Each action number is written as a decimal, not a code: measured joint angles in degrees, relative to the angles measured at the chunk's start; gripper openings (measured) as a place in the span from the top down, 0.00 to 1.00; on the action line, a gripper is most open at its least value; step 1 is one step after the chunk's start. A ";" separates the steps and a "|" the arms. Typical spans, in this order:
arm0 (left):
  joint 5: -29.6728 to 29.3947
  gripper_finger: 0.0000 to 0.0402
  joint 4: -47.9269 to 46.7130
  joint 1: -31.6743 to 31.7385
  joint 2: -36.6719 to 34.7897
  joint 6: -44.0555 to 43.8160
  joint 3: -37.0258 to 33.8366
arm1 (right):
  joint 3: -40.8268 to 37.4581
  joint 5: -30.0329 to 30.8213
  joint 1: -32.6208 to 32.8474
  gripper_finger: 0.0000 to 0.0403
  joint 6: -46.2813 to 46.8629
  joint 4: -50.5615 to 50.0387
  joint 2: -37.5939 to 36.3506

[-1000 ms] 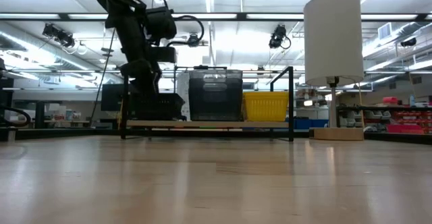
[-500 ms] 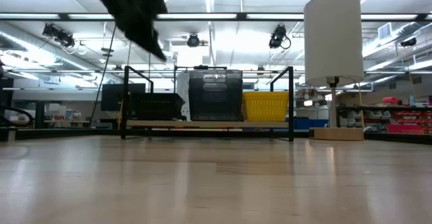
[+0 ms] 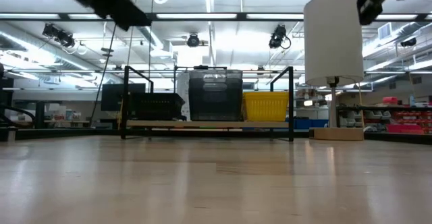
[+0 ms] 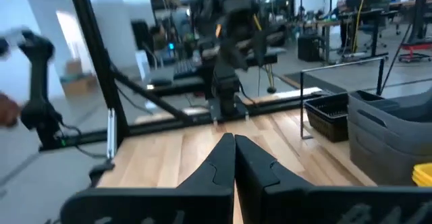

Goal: Stack baskets on shelf by color
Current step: Return to Home Position

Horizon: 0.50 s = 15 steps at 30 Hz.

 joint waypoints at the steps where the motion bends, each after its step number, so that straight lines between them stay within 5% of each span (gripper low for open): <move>1: -0.16 0.68 1.62 -0.22 -2.17 -1.06 -2.40 | -1.53 -0.03 0.00 0.99 0.00 1.28 -1.52; 7: -3.30 0.73 6.95 -0.98 -15.35 -7.36 -12.04 | -8.19 -1.72 -3.79 0.99 -0.03 1.86 -9.91; 15: -4.68 0.83 16.10 1.35 -32.62 -11.15 -21.09 | -15.44 -18.51 -17.73 1.00 2.84 4.71 -20.62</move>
